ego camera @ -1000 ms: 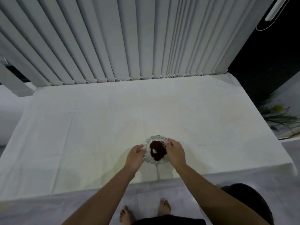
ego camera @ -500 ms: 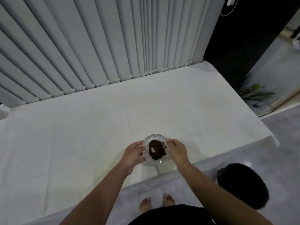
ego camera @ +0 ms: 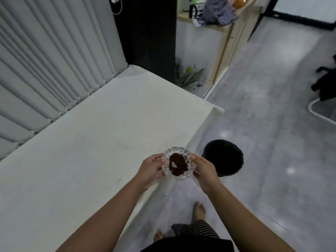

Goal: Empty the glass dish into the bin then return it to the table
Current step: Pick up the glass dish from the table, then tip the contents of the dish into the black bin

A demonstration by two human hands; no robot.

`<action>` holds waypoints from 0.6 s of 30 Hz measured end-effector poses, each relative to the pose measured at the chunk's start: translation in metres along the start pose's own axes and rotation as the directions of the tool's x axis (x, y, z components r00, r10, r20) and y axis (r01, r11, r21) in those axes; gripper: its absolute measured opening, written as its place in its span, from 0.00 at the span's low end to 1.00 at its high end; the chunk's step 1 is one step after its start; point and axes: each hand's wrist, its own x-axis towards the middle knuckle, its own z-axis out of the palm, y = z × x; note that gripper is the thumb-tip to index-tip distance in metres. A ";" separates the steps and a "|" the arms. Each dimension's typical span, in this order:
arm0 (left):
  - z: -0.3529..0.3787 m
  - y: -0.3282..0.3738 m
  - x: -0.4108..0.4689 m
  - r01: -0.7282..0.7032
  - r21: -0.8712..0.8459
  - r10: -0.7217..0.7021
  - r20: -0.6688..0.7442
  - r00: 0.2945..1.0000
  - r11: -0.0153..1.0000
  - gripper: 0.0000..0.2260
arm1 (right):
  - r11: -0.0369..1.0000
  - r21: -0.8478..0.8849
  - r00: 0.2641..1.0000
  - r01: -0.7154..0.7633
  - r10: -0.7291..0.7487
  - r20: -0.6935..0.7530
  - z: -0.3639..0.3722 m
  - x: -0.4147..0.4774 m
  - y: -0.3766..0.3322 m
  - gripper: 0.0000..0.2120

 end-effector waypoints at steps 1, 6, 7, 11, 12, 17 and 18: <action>0.016 0.004 0.010 0.005 0.030 -0.006 0.024 1.000 1.000 0.14 | 0.998 0.063 1.000 0.009 -0.008 -0.005 -0.014 0.002 -0.005 0.11; 0.111 0.011 0.061 0.027 0.177 -0.051 0.134 0.990 0.984 0.15 | 0.944 0.319 0.996 -0.085 0.072 0.052 -0.082 0.027 -0.021 0.15; 0.131 0.010 0.071 0.024 0.203 -0.056 0.154 0.987 0.979 0.15 | 0.921 0.372 0.993 -0.111 0.091 0.071 -0.096 0.035 -0.023 0.16; 0.201 0.002 0.110 0.055 0.246 -0.097 0.164 0.982 0.968 0.13 | 0.872 0.450 0.982 -0.189 0.165 0.092 -0.153 0.069 -0.037 0.24; 0.214 -0.002 0.122 0.076 0.258 -0.119 0.157 0.980 0.963 0.14 | 0.868 0.452 0.979 -0.206 0.187 0.088 -0.167 0.078 -0.040 0.24; 0.268 -0.021 0.185 0.114 0.321 -0.161 0.123 0.979 0.940 0.18 | 0.887 0.405 0.975 -0.220 0.196 0.102 -0.221 0.134 -0.056 0.16; 0.277 -0.023 0.198 0.095 0.343 -0.148 0.130 0.980 0.934 0.19 | 0.900 0.383 0.978 -0.209 0.186 0.097 -0.228 0.148 -0.058 0.15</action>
